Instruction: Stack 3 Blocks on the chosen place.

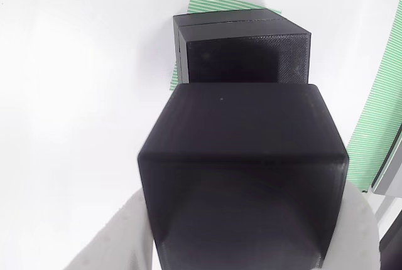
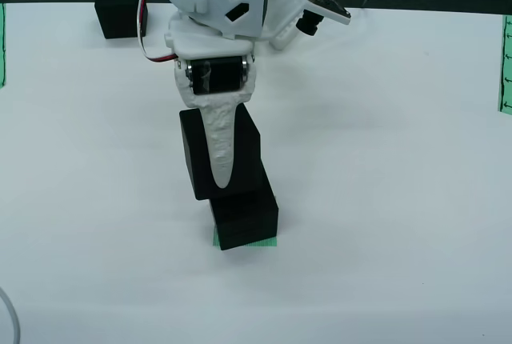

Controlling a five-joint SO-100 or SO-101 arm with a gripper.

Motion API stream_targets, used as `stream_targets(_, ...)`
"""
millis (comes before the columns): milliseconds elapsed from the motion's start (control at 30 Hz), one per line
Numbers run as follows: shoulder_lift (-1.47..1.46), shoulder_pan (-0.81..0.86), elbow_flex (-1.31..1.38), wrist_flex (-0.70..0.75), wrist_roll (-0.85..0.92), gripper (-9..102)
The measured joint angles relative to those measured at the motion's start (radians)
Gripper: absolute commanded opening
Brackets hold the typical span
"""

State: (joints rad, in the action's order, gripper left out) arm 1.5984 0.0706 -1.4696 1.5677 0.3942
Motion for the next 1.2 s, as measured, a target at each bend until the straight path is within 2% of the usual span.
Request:
stream_targets(833, -0.074, -0.052, 0.049, 0.000, 0.000, 21)
stream_targets(1200, -0.074, -0.052, 0.049, 0.000, 0.000, 32)
